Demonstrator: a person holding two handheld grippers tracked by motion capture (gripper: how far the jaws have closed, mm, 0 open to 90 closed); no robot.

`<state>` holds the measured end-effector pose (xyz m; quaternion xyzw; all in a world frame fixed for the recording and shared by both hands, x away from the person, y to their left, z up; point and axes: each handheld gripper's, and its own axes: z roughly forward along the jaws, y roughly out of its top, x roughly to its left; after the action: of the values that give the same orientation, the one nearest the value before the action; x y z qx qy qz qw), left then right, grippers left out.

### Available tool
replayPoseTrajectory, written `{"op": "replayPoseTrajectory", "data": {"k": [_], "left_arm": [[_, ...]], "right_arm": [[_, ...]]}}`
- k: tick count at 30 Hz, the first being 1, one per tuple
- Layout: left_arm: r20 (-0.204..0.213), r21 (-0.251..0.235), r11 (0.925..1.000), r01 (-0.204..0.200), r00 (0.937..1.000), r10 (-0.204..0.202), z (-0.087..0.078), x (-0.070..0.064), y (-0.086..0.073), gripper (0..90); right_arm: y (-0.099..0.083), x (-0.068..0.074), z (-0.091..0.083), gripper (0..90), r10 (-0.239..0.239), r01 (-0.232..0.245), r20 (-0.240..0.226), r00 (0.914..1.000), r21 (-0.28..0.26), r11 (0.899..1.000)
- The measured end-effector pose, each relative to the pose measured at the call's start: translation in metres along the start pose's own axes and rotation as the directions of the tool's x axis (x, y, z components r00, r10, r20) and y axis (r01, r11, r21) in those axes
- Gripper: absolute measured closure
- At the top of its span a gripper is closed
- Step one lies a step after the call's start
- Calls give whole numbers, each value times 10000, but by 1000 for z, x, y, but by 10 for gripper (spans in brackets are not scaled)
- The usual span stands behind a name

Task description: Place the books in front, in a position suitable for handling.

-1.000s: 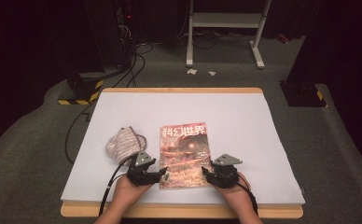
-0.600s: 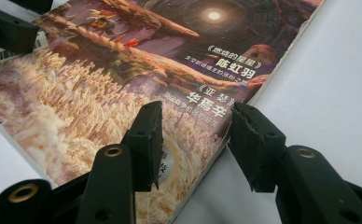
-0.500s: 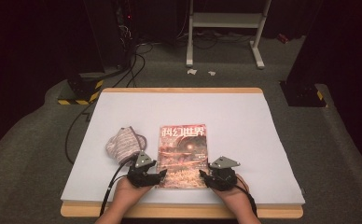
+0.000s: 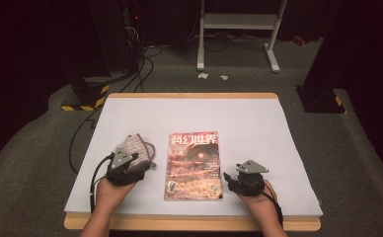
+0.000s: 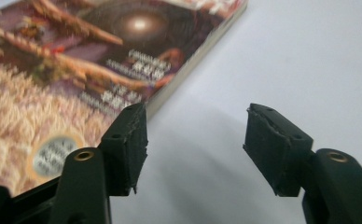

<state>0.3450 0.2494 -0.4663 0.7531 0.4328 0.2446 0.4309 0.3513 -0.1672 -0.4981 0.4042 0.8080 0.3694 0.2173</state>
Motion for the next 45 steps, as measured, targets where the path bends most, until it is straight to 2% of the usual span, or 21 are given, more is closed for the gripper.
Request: {"op": "replayPoseTrajectory", "data": {"k": [1,3,7,9,11,13,17,18,19,20,24,25,26,27,29,30,31,37,38,41,45], "left_arm": [[101,-14,9999,102,9999,-102,0,2,-1,377],[25,43,10000,-56,10000,56,1,4,-1,354],[69,-167,9999,40,10000,-39,-2,12,1,331],[102,-81,9996,274,9996,-274,-3,16,4,267],[47,-192,9993,333,9994,-332,-7,18,6,284],[-147,-140,9996,246,9996,-248,-9,20,7,296],[-812,4,10000,86,9967,-86,-10,26,10,285],[-812,4,10000,86,9967,-86,-10,26,10,282],[-1121,246,9997,38,9937,-10,-8,32,12,275],[-1202,450,9988,176,9927,-121,-5,37,12,265],[-1126,1443,9876,627,9925,-466,12,58,7,190],[-1126,1443,9876,627,9925,-466,12,58,7,161],[-1022,1790,9809,757,9931,-580,21,64,3,147],[-867,2007,9763,803,9942,-639,26,66,1,141],[-696,2593,9619,872,9950,-715,36,69,-5,112],[-561,2763,9571,869,9957,-742,39,69,-8,108],[-501,2709,9578,962,9950,-858,41,69,-11,103],[-606,2425,9661,882,9953,-757,37,64,-18,161],[-702,2376,9683,768,9956,-617,37,64,-19,175],[-763,2418,9673,766,9953,-598,38,64,-18,219],[-498,2518,9663,529,9979,-417,37,63,-17,373]], "right_arm": [[-2,-2,1,371,99,-99,-85,9999,87,9999],[-7,-3,1,366,316,-316,-28,9995,64,9995],[-10,-3,0,338,200,-201,54,9998,62,9998],[-9,-6,-2,307,477,-477,12,9989,100,9988],[-8,-7,-3,296,644,-642,-125,9978,198,9977],[-7,-6,-6,293,541,-539,-160,9984,126,9985],[-7,-2,-8,277,419,-414,-364,9985,166,9990],[-8,-1,-8,278,348,-340,-369,9987,206,9992],[-8,0,-8,280,294,-287,-338,9990,204,9994],[-8,0,-8,276,249,-242,-338,9991,209,9995],[-7,-1,-9,258,385,-376,-431,9983,210,9991],[-7,-1,-9,258,385,-376,-431,9983,210,9991],[-8,-1,-9,260,412,-403,-441,9982,210,9990],[-8,-1,-9,260,421,-412,-441,9981,225,9989],[-8,-1,-7,261,460,-448,-439,9980,278,9986],[-9,0,-7,262,480,-468,-453,9978,282,9985],[-9,0,-7,262,485,-472,-464,9977,290,9985],[-8,5,-5,262,353,-335,-480,9982,380,9987],[-8,6,-4,262,354,-333,-494,9982,420,9986],[-9,7,-2,262,327,-302,-532,9980,483,9984],[-10,8,-3,265,325,-299,-517,9981,500,9983]]}}
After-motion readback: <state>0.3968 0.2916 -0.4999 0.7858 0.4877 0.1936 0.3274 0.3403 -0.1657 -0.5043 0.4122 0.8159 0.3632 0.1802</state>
